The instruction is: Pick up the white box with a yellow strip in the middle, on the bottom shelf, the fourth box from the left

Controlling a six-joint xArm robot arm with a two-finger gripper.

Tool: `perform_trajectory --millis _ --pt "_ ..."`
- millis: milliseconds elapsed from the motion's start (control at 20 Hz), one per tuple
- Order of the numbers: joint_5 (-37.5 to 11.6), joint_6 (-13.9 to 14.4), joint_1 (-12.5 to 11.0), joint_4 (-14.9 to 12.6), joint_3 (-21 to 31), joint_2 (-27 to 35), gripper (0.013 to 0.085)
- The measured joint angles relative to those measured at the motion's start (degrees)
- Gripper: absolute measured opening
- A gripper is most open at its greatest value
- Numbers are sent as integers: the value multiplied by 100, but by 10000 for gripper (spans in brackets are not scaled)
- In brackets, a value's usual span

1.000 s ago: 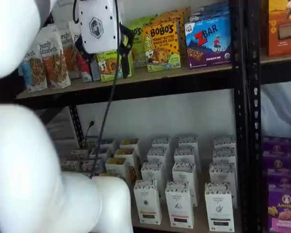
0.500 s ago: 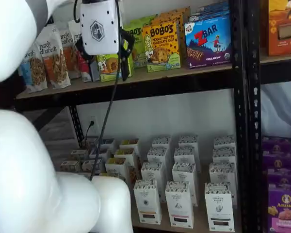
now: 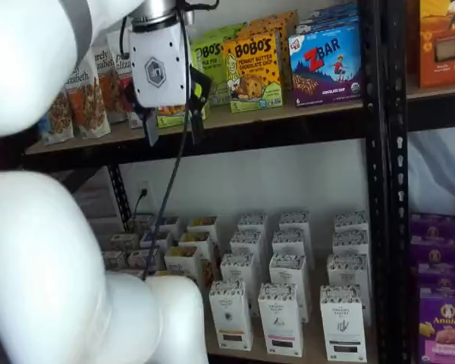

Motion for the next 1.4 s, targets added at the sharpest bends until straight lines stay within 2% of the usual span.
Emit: perform_trajectory --millis 300,500,700,1000,1200,1400 --pt "-712 172 212 54 666 -106 850" --pt "-979 424 495 -43 940 -20 850" --pt "-1249 866 971 -267 1216 219 850" --pt "-1929 1234 1347 -348 1638 414 850" --pt "-2520 1383 1491 -425 1924 466 850" --pt "-3188 1367 1498 -395 2225 435 850"
